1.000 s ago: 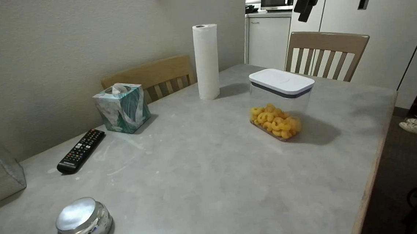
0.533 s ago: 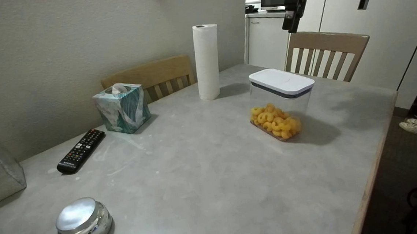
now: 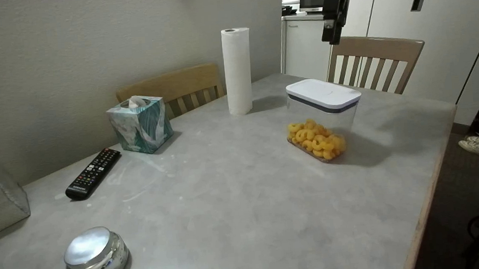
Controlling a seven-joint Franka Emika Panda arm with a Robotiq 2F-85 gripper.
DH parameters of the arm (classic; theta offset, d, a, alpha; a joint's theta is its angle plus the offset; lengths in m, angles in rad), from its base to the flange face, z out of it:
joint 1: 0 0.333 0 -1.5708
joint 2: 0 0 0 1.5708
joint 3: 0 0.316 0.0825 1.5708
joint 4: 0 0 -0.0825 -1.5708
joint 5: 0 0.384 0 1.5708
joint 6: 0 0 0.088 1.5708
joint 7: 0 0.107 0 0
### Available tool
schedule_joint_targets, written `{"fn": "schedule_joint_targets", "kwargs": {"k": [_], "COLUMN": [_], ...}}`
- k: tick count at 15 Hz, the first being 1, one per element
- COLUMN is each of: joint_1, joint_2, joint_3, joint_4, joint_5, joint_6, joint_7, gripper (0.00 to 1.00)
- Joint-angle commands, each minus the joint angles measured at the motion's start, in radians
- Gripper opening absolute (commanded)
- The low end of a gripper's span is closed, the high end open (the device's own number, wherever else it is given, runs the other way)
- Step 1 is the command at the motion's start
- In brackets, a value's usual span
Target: Open the clear container
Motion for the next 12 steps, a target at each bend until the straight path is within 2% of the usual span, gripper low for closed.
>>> {"fn": "schedule_joint_targets", "kwargs": {"k": [1, 3, 4, 8, 12], "joint_1": [-0.013, -0.009, -0.009, -0.01, -0.011], "joint_2": [0.068, 0.104, 0.121, 0.194, 0.253], "joint_3": [0.042, 0.054, 0.059, 0.073, 0.081], "joint_4": [0.074, 0.117, 0.139, 0.235, 0.307], "joint_5": [-0.056, -0.094, -0.112, -0.161, -0.176], "joint_6": [-0.099, -0.157, -0.187, -0.281, -0.289], "joint_7": [0.115, 0.187, 0.218, 0.284, 0.323], "gripper": [0.97, 0.72, 0.69, 0.4, 0.13]}}
